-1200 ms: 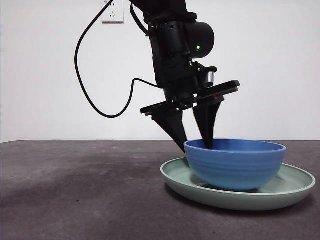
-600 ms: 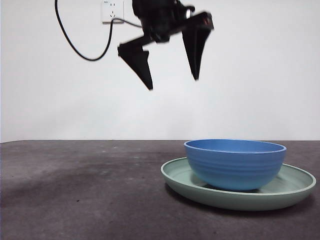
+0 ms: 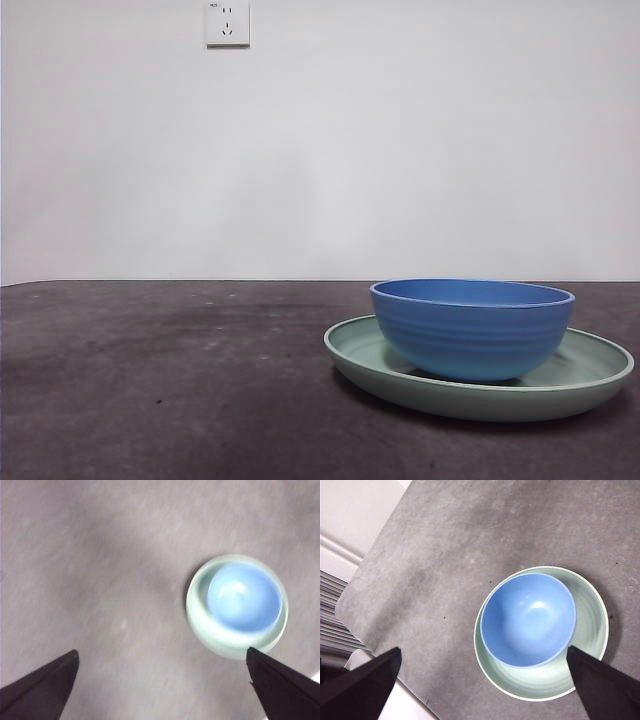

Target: Pick up the blue bowl, put it on the green plate, put it on desk

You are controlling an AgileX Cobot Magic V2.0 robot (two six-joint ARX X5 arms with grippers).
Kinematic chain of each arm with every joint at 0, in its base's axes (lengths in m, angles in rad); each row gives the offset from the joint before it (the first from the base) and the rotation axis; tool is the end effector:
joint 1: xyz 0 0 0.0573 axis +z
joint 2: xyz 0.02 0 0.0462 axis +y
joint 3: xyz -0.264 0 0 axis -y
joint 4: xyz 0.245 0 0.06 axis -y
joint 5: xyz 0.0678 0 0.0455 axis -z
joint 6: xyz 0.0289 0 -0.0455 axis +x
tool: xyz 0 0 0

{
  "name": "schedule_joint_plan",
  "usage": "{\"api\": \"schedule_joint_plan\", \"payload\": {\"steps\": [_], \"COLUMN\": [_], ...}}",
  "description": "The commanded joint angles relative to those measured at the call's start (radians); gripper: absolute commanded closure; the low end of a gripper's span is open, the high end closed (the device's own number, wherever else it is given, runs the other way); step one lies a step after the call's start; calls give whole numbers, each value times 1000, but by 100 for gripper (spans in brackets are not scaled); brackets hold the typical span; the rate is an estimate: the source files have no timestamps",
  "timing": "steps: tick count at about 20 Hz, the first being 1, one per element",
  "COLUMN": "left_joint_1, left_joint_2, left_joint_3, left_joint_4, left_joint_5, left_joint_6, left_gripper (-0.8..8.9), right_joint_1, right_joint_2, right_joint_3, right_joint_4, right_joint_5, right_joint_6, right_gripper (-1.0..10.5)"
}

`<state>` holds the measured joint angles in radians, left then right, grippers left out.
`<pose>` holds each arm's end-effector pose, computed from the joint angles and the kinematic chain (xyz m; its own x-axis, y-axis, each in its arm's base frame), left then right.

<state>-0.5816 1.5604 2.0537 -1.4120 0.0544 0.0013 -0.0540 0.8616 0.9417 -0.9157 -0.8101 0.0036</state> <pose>0.2191 -0.1460 0.4595 0.4765 -0.3783 -0.7936 0.5770 0.8157 -0.0424 0.1472 0.0130 0.3182 0.5008 0.6983 -0.5113 -0.4453 0.7145 0.5397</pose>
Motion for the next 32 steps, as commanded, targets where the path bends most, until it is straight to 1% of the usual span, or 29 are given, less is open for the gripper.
{"api": "schedule_joint_plan", "payload": {"steps": [1,4,7,8,11,13,15,18,19,21,24,25,28,32], "left_joint_1": [18,34,34,34,34,34,34,34,34,34,34,34,34,34], "left_joint_2": [-135,-330,-476,-517,-657,-740,-792,-815,-818,-824,-824,-824,-824,-824], "left_joint_3": [-156,-411,-608,-668,-864,-979,-1058,-1084,-1084,-1084,-1084,-1084,-1084,-1084], "left_joint_4": [102,259,343,370,515,580,598,613,626,643,650,650,650,650], "left_joint_5": [-3,-3,11,45,214,254,254,254,254,254,254,254,254,254], "left_joint_6": [42,51,51,51,48,14,6,6,6,6,6,6,6,6], "left_gripper": [188,188,188,188,188,188,188,188,188,188,188,188,188,188], "right_joint_1": [0,0,0,0,0,0,0,0,0,0,5,10,35,78], "right_joint_2": [6,6,6,6,6,7,7,7,7,13,66,100,220,402], "right_joint_3": [17,17,17,17,17,17,17,17,17,17,17,17,17,17], "right_joint_4": [6,5,5,5,-3,-14,-14,-14,-16,-29,-71,-89,-100,-26], "right_joint_5": [-1,-1,-1,2,69,80,81,83,102,181,265,296,354,499], "right_joint_6": [-13,-12,-12,-12,-12,-11,-9,-2,16,38,37,36,28,3], "right_gripper": [330,330,330,330,331,331,331,331,331,332,332,332,332,333]}}
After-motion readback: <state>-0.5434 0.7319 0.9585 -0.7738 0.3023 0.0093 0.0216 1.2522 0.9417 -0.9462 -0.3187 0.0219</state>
